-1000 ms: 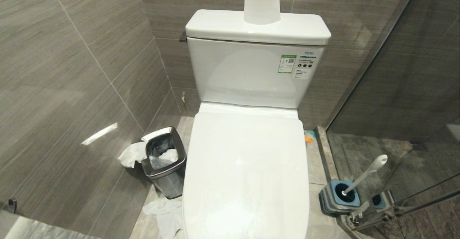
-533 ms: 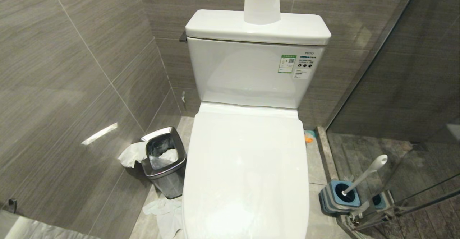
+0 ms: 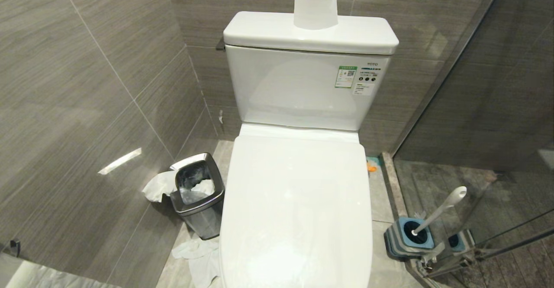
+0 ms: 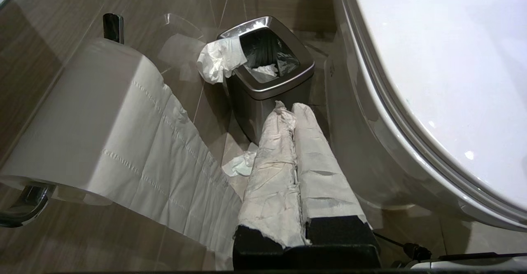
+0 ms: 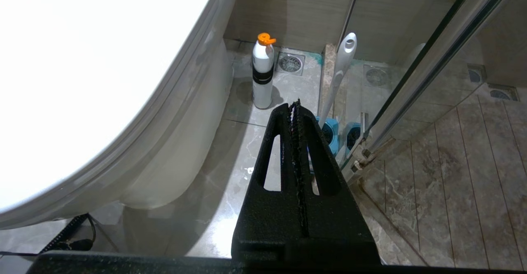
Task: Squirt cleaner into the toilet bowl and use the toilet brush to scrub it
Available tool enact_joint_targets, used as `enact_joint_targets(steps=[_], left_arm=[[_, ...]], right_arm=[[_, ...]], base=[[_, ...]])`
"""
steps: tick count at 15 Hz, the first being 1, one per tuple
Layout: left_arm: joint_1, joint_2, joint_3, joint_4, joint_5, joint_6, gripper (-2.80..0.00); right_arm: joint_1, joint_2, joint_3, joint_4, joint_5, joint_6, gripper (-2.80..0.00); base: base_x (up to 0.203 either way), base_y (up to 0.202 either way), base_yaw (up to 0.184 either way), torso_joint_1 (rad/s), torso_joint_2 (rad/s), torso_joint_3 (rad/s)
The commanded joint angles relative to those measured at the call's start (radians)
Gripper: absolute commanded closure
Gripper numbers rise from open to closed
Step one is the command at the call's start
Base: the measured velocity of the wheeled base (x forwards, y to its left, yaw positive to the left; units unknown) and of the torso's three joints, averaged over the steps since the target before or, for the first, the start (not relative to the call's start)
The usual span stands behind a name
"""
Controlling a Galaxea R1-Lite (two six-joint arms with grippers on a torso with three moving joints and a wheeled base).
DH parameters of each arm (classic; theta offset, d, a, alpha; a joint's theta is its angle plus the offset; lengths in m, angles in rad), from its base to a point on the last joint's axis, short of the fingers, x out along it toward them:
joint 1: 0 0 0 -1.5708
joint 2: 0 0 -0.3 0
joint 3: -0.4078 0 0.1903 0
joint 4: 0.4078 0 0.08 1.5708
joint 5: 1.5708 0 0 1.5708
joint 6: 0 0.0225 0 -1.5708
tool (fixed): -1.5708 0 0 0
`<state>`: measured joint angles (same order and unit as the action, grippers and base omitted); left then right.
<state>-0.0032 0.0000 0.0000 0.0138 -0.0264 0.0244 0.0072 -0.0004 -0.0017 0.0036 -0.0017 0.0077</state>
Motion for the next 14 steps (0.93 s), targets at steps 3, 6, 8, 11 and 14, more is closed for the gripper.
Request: enact_joint_targets(steps=[3,6,8,11,14], left_arm=[[0.000,0.002,0.002,0.000,0.000,0.000,0.00],[0.000,0.002,0.002,0.000,0.000,0.000,0.00],[0.000,0.002,0.002,0.000,0.000,0.000,0.00],[0.000,0.002,0.002,0.000,0.000,0.000,0.00],[0.000,0.002,0.002,0.000,0.000,0.000,0.00]], right_arm=[[0.000,0.000,0.000,-0.001,0.000,0.000,0.00],[0.000,0.000,0.000,-0.001,0.000,0.000,0.00],[0.000,0.000,0.000,-0.001,0.000,0.000,0.00],[0.000,0.000,0.000,-0.001,0.000,0.000,0.00],[0.000,0.000,0.000,-0.001,0.000,0.000,0.00]], base=[[0.000,0.000,0.000,0.000,0.00,0.000],[0.000,0.000,0.000,0.000,0.00,0.000],[0.000,0.000,0.000,0.000,0.00,0.000],[0.000,0.000,0.000,0.000,0.00,0.000],[0.000,0.000,0.000,0.000,0.00,0.000]])
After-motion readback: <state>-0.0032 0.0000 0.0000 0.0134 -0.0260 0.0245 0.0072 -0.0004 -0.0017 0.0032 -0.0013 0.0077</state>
